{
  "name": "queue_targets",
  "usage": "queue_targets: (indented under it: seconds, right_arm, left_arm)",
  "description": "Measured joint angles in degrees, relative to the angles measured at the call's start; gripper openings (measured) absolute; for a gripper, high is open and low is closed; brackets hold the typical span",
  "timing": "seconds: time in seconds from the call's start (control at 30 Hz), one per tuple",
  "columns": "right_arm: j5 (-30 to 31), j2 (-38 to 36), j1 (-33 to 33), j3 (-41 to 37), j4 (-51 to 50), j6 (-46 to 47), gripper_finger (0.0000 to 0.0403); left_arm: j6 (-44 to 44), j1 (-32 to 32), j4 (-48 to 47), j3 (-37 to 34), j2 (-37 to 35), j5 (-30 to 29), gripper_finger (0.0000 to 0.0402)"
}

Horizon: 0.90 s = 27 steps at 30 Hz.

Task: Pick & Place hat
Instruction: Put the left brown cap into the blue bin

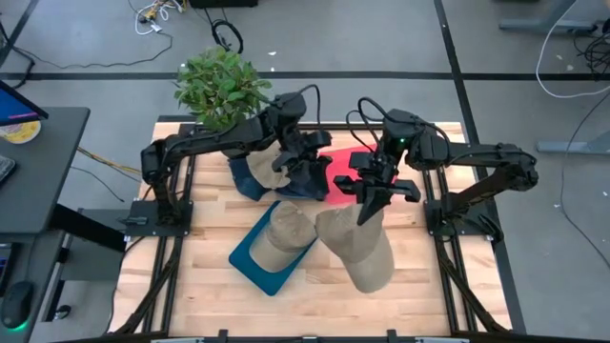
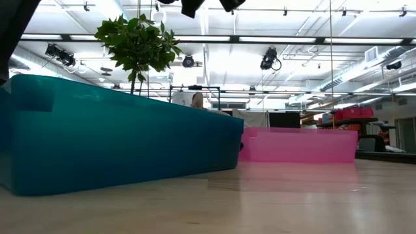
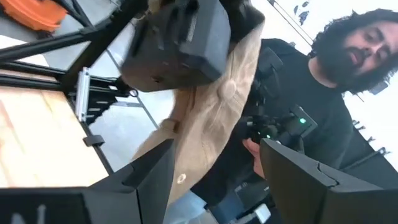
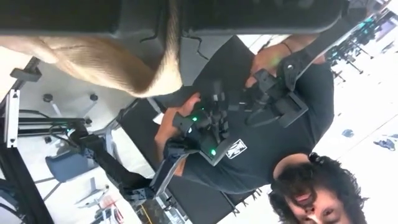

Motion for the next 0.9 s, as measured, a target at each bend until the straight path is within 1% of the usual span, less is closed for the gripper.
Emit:
queue_targets:
  seconds: [0.17,0.3,0.57,0.73,0.9]
  right_arm:
    - [0.0,0.2,-0.5,0.0,0.1,0.0,0.0000]
    - [-0.7,1.0,-0.4,0.0,0.3,0.7,0.0000]
    - [-2.6,1.4,-0.4,0.0,0.4,1.1,0.0000]
    - [-3.2,1.4,-0.5,0.0,0.2,1.8,0.0000]
    - [-3.6,1.4,-0.5,0.0,0.0,1.8,0.0000]
  left_arm:
    - [0.4,-2.9,1.0,0.0,1.3,0.1,0.0238]
    - [1.6,-3.8,0.7,-0.1,2.0,-0.9,0.0238]
    - [0.2,-3.8,1.8,0.0,2.5,0.3,0.0238]
    - [-0.7,-3.6,1.8,0.0,2.5,2.9,0.0238]
    - [-0.9,-3.6,1.7,0.0,2.5,3.3,0.0236]
